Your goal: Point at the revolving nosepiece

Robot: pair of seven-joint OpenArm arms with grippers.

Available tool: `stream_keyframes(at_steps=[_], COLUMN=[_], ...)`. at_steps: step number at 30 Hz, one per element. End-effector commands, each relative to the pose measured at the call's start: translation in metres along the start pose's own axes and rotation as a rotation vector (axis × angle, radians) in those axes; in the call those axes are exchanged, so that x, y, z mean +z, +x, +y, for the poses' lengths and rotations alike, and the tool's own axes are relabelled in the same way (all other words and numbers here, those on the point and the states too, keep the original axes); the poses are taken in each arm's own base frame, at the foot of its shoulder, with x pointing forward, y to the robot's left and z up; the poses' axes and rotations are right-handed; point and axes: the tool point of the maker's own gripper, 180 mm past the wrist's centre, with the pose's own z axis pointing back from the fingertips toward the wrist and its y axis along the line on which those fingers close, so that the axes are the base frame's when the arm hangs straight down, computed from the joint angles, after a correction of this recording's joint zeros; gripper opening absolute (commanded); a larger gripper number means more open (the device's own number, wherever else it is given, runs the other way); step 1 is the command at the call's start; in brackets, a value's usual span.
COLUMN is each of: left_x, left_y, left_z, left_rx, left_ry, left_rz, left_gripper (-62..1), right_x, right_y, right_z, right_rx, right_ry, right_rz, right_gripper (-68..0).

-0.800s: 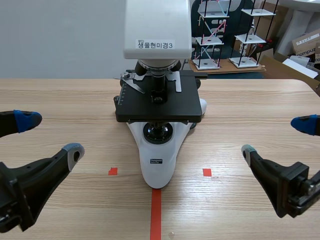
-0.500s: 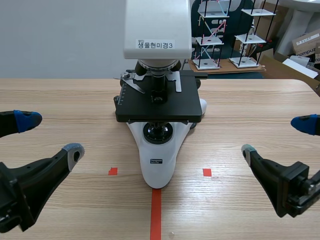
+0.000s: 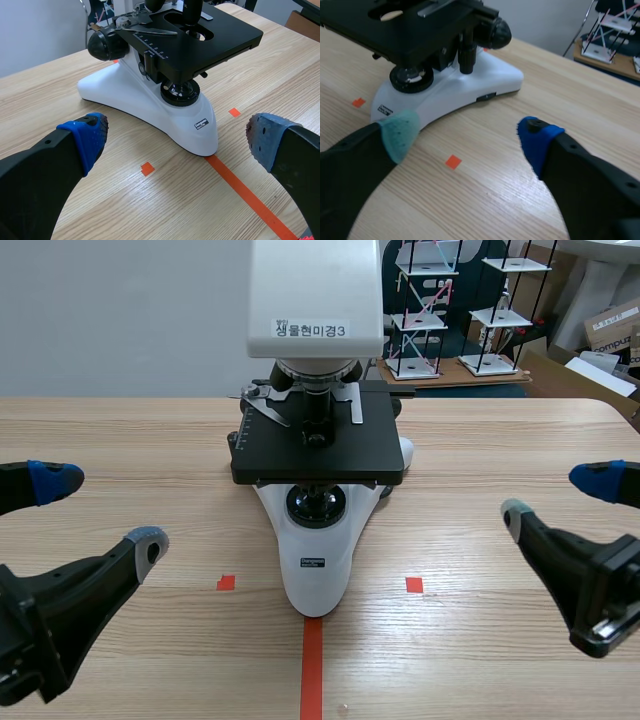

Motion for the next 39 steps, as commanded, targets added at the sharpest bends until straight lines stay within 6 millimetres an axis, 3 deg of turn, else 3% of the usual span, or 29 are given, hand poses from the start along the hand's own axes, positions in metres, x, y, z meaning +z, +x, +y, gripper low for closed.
stream_keyframes(at_steps=[1,6,10,23,33,39], left_x=[-0.001,-0.001,-0.001,-0.001,-0.001,-0.001], left_y=[0.008,0.007,0.007,0.007,0.007,0.007], left_z=[-0.003,-0.003,-0.003,-0.003,-0.003,-0.003], left_rx=[0.006,0.006,0.006,0.006,0.006,0.006], left_ry=[-0.009,-0.008,-0.008,-0.008,-0.008,-0.008], left_rz=[-0.027,-0.027,-0.027,-0.027,-0.027,-0.027], left_gripper=[-2.8,-2.8,-2.8,-2.8,-2.8,-2.8], right_x=[-0.001,-0.002,-0.012,-0.055,-0.069,-0.074], right_y=[0.015,0.038,0.044,0.056,0.073,0.066], right_z=[0.001,0.005,0.013,0.030,0.042,0.043], right_rx=[0.021,0.056,0.062,0.077,0.086,0.084], right_ry=[0.011,0.029,0.058,0.149,0.195,0.182], right_rz=[-0.062,-0.193,-0.235,-0.330,-0.393,-0.372], right_gripper=[-33.2,-49.3,-63.5,-64.3,-64.3,-64.2])
